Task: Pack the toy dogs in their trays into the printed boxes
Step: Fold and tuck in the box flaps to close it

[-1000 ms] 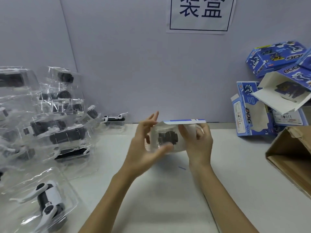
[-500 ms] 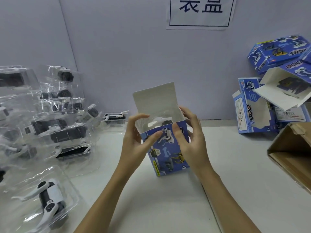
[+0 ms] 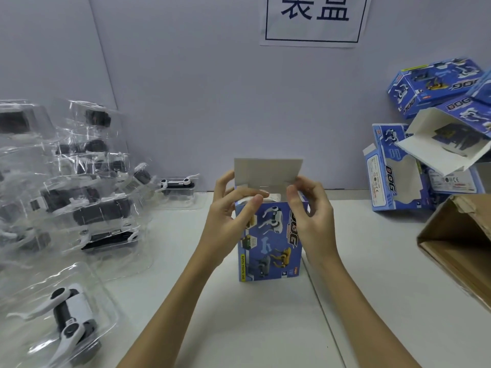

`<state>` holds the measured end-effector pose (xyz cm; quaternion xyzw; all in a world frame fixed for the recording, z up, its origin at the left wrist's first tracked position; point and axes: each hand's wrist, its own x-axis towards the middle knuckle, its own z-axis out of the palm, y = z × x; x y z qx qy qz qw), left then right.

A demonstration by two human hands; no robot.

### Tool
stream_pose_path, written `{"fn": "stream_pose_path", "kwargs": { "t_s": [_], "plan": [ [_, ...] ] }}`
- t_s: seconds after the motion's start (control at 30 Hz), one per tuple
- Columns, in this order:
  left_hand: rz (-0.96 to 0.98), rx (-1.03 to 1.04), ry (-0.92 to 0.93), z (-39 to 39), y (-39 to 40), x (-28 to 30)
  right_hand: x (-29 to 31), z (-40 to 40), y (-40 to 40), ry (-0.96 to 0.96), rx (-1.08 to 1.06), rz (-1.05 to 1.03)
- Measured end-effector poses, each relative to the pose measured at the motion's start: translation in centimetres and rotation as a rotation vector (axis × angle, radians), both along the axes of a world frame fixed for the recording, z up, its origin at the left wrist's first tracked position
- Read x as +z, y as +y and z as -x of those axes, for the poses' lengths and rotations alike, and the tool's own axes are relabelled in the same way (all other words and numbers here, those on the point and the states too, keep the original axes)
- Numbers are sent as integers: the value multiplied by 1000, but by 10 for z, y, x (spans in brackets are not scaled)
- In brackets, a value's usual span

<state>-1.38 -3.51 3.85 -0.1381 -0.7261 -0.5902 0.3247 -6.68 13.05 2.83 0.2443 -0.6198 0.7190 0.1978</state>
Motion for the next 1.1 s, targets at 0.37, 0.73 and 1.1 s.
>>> {"fn": "stream_pose_path", "kwargs": {
  "t_s": [0.37,0.73,1.1],
  "plan": [
    [-115,-175,7,-7,-1,-3,-1,-8,-2,-66,125,48],
    [-73,-115,1,0,4,-23,-7,-9,0,-36,155,8],
    [451,509,128,-8,8,-28,-10,-26,-23,-237,81,274]
  ]
}}
